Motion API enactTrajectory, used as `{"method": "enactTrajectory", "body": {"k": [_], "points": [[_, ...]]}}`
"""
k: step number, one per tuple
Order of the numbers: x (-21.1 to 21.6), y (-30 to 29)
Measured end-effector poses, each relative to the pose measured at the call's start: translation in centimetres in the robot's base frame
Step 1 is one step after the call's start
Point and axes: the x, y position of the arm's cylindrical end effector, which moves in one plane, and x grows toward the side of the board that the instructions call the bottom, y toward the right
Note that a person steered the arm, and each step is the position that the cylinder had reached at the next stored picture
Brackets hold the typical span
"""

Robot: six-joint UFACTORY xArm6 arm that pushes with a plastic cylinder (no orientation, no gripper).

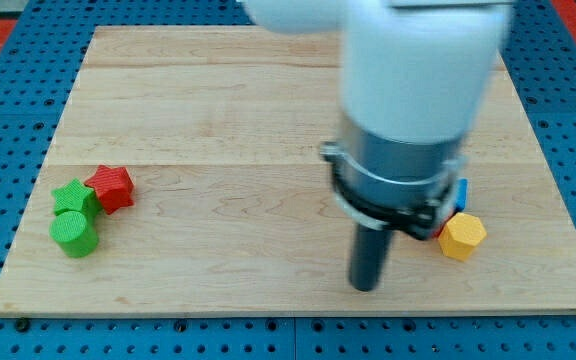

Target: Move your arm to the bottom left corner of the board

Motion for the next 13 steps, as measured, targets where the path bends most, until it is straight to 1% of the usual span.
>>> {"method": "enactTrajectory", "body": {"k": [1,2,4,5,6,7,8,9,10,11,12,13], "points": [[0.6,5.2],[0.5,7.6],[0.4,7.1],[0.3,5.5],[0.3,1.0],[0.3,-5.2],[0.3,-12.1],[1.9,-18.6],[2.3,-26.0],[1.4,-32.8],[-0.2,-37.4],[-2.5,-37.1]]}}
